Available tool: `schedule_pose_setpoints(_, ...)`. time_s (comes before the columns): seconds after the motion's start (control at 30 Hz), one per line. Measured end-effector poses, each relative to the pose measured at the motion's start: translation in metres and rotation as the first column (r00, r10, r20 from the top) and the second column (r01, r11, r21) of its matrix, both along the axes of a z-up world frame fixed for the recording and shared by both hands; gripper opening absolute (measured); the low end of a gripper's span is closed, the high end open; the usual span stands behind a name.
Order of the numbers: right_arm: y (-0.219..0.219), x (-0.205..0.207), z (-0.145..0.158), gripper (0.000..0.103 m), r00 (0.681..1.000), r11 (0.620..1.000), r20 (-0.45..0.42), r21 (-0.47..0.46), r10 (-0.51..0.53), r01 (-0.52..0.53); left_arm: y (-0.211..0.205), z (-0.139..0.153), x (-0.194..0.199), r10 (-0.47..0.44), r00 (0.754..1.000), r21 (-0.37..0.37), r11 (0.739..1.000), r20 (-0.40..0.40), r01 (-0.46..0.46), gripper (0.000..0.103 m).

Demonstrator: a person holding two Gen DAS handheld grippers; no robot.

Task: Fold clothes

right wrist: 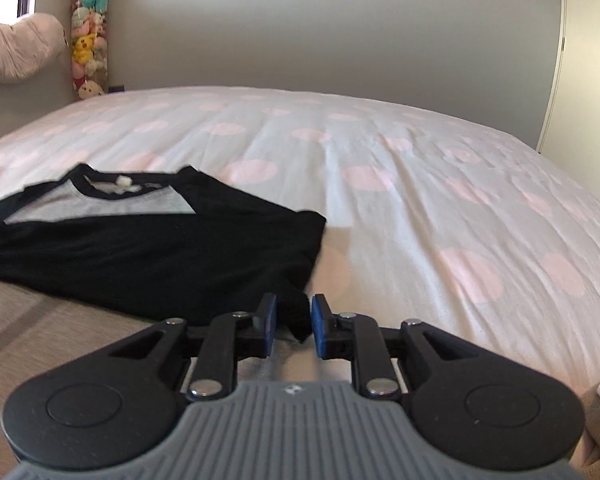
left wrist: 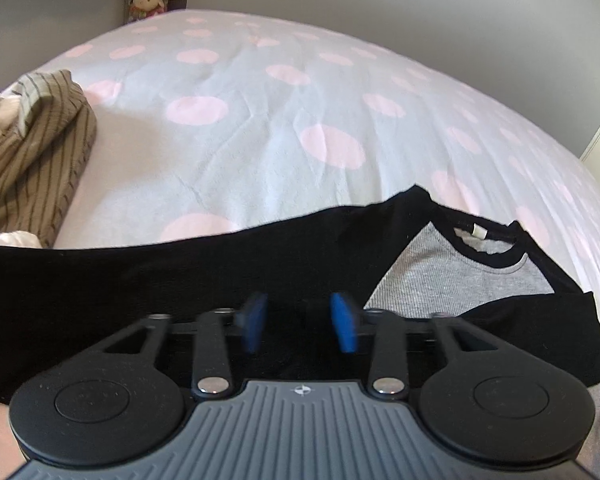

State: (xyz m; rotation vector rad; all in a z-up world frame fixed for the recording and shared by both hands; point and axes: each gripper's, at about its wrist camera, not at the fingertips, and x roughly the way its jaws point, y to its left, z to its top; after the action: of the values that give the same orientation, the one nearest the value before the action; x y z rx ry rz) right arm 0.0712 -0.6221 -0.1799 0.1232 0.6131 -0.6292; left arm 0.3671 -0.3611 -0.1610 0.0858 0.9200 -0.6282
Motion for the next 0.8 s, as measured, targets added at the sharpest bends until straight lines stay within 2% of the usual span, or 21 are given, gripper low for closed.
schedule_pose_setpoints(0.03,-0.005,-0.001,-0.001,0.022,1.0,1.0,0.008,0.022,-0.009,0.009,-0.002,0.0,-0.002,-0.009,1.0,0.01,1.0,0.014,0.009,0.007)
schedule_pose_setpoints(0.07,-0.01,-0.001,-0.003,0.026,1.0,0.999,0.016,0.043,-0.018,0.017,-0.002,0.002,-0.004,-0.011,0.999,0.016,1.0,0.036,0.01,0.0)
schedule_pose_setpoints(0.17,-0.017,-0.003,0.002,0.029,0.998,0.997,0.042,0.068,-0.04,0.037,0.001,0.012,-0.004,0.017,0.995,0.021,1.0,0.094,-0.019,0.0)
schedule_pose_setpoints(0.27,-0.016,-0.003,0.005,0.029,0.997,0.997,0.061,0.07,-0.038,0.034,-0.003,0.003,0.005,0.022,0.996,0.101,0.994,0.081,-0.03,0.0)
schedule_pose_setpoints(0.37,-0.018,-0.003,0.004,0.029,0.997,0.996,0.064,0.085,-0.035,0.03,-0.004,-0.001,0.005,0.01,0.997,0.121,0.992,0.081,-0.02,0.0)
schedule_pose_setpoints(0.43,-0.019,-0.004,0.005,0.03,0.997,0.995,0.07,0.092,-0.04,0.033,-0.001,0.005,0.006,0.021,0.997,0.114,0.993,0.07,-0.029,0.012)
schedule_pose_setpoints(0.47,-0.02,-0.004,0.005,0.03,0.996,0.995,0.074,0.096,-0.043,0.036,0.002,0.01,0.005,0.02,0.997,0.113,0.993,0.069,-0.028,0.024)
schedule_pose_setpoints(0.5,-0.021,-0.005,0.006,0.031,0.996,0.995,0.077,0.095,-0.048,0.04,0.008,0.016,0.004,0.019,0.997,0.12,0.992,0.078,-0.028,0.03)
schedule_pose_setpoints(0.53,-0.021,-0.005,0.007,0.031,0.996,0.995,0.078,0.093,-0.051,0.044,0.016,0.023,0.002,0.022,0.995,0.13,0.991,0.093,-0.034,0.032)
schedule_pose_setpoints(0.6,-0.021,-0.006,0.009,0.032,0.995,0.995,0.085,0.094,-0.052,0.044,0.037,0.037,0.001,0.042,0.992,0.141,0.988,0.116,-0.059,0.042)
schedule_pose_setpoints(0.73,-0.015,-0.006,0.015,0.032,0.995,0.997,0.1,0.073,-0.026,0.019,0.092,0.062,0.001,0.12,0.982,0.171,0.975,0.147,-0.144,0.043)
schedule_pose_setpoints(0.8,-0.012,-0.007,0.019,0.033,0.995,0.998,0.1,0.058,-0.021,0.016,0.124,0.074,0.001,0.165,0.972,0.189,0.962,0.17,-0.196,0.048)
